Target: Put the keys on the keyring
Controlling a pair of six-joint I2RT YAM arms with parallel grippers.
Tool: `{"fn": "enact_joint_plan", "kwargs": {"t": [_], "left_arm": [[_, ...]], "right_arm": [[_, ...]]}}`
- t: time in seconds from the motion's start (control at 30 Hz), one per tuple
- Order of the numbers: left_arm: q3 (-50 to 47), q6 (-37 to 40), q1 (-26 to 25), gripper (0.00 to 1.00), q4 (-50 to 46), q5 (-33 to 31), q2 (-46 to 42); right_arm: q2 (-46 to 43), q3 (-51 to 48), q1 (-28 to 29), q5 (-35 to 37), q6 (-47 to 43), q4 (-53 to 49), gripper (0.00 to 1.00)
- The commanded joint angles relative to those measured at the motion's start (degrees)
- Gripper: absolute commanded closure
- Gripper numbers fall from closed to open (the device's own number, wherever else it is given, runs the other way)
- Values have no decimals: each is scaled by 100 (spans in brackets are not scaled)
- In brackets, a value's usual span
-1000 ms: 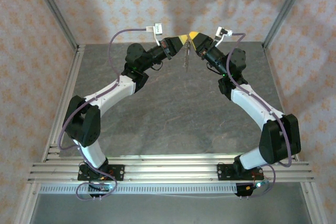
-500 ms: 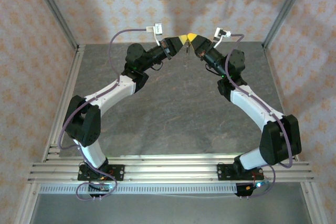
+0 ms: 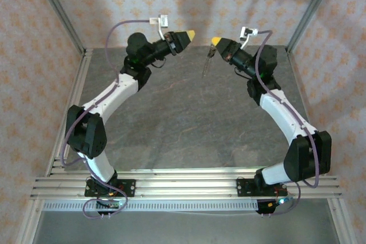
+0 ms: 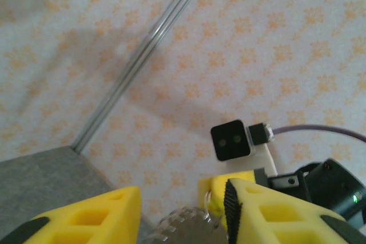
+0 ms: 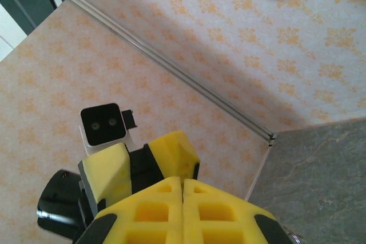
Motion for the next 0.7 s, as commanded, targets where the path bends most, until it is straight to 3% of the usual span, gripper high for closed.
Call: {"fn": "enact_joint_plan", "kwargs": {"t": [0.0,0.13,0.4,0.67], "left_arm": [[598,678,23,54,-901,901,-125],[1071,858,23,52,-1357,1390,149],[1414,483,-25,54,-1114,1640,487],[1616,613,-186,56,-1377,1751,670]], "right_arm": [[198,571,-164,-968,-157,-102,100],[477,976,-223,-1353,-141,-190,100],[681,1160,-225,-1445,100,51,100],[726,1137,-220,-1437,391,399,100]]}}
